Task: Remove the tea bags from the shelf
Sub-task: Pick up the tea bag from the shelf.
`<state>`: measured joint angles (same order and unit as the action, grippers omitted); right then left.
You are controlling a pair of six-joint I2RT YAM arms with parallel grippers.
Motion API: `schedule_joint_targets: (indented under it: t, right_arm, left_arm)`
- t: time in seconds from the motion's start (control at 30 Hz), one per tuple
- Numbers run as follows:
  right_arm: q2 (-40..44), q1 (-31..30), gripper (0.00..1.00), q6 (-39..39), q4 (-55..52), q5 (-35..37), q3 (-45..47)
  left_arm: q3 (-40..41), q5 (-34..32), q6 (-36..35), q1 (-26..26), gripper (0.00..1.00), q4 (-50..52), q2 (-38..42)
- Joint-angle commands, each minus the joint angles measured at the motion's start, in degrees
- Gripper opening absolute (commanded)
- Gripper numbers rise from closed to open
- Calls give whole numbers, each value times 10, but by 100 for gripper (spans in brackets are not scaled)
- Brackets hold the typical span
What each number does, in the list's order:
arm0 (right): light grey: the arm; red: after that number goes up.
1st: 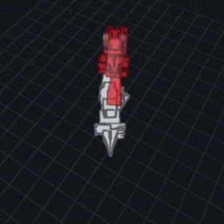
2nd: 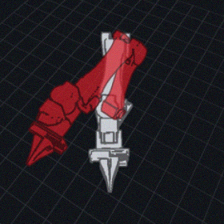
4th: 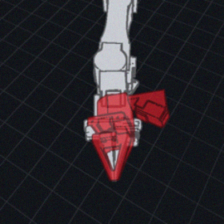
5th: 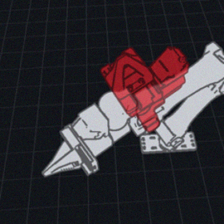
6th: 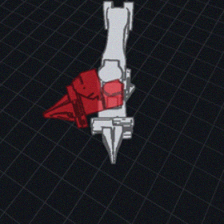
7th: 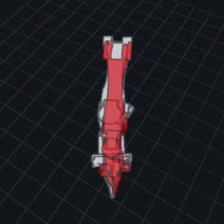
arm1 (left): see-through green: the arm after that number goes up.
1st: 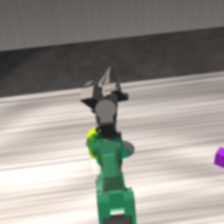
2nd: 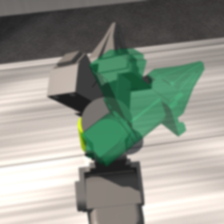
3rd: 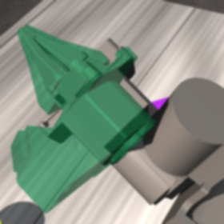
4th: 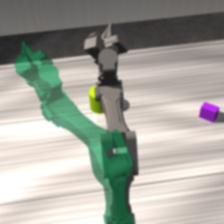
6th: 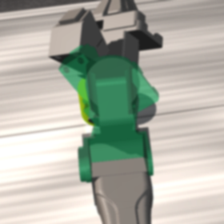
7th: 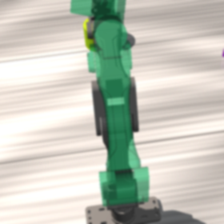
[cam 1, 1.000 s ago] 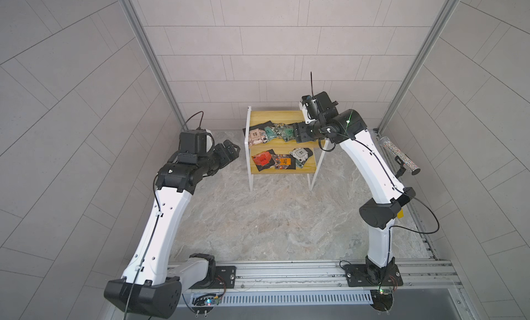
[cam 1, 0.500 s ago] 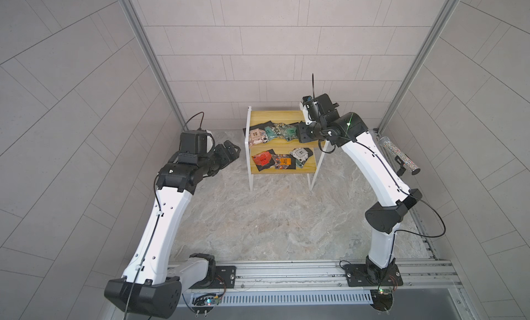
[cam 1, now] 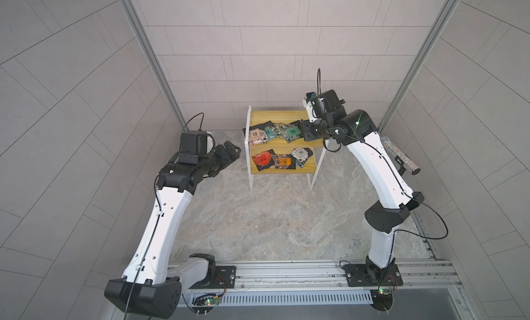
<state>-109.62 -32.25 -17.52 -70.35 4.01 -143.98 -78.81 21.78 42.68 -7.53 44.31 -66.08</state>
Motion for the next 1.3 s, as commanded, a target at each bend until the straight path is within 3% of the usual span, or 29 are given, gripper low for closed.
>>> schedule_joint_targets:
  t: [0.0,0.23,0.6,0.77,1.03,1.27]
  right_arm:
    - [1,-3,28,11,-17,7,-23]
    - [13,-8,19,16,-15,0,-33]
    - [67,-19,16,38,-9,10,-30]
    - [129,-19,15,51,11,44,21]
    - [265,1,15,52,74,113,206]
    - [381,111,15,12,156,94,437]
  left_arm:
    - [3,5,5,-2,88,-8,13]
    - [7,6,7,-2,88,-10,13]
    - [18,11,3,-5,88,-15,14]
    - [21,10,-8,-18,88,-15,16]
    - [70,-4,-45,-28,89,-14,42]
    - [146,-10,-53,-32,89,-23,67]
